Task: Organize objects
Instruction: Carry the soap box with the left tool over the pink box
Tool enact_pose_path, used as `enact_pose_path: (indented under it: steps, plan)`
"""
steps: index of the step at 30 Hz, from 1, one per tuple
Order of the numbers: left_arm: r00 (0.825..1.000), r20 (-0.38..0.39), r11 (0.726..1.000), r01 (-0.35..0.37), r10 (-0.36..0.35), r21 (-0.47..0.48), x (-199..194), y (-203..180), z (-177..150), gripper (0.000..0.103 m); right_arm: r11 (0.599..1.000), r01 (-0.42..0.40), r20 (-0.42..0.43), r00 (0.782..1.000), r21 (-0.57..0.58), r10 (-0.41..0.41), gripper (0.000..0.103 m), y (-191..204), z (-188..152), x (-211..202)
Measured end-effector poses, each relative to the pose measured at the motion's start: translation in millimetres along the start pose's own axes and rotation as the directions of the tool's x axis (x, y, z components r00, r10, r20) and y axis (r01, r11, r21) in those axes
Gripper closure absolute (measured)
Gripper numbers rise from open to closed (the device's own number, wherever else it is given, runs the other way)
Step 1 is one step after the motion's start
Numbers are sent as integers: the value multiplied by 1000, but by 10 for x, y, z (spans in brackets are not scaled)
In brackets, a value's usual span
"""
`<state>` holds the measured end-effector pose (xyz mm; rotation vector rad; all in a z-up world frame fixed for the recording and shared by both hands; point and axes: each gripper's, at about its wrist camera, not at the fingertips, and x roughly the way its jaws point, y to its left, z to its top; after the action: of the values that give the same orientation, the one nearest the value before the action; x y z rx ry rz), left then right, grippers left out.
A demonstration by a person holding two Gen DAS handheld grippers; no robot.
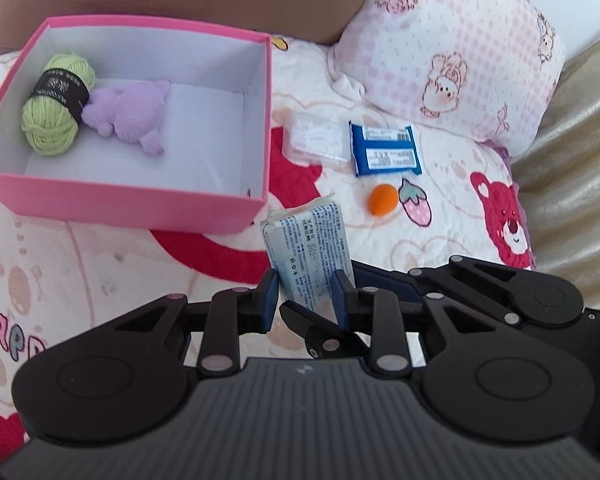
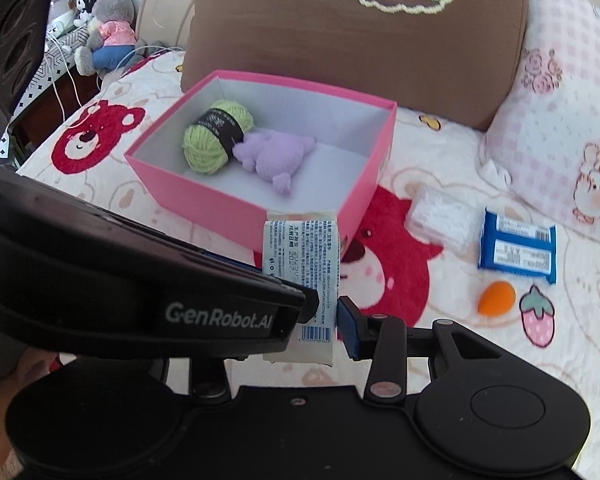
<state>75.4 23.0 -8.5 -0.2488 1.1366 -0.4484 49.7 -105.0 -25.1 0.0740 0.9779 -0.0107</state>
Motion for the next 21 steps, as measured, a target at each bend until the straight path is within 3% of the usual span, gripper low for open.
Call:
enact_pose_path:
  steps: [13, 21]
  plan:
    - [998, 52, 1000, -21, 21, 8, -57, 179, 410, 76, 1000, 3, 38, 999, 5, -3, 57, 47, 408, 150]
    - [997, 66, 999, -37, 37, -8, 68, 361, 630, 76, 1000, 1, 16, 1000, 5, -1, 58, 47, 670, 383]
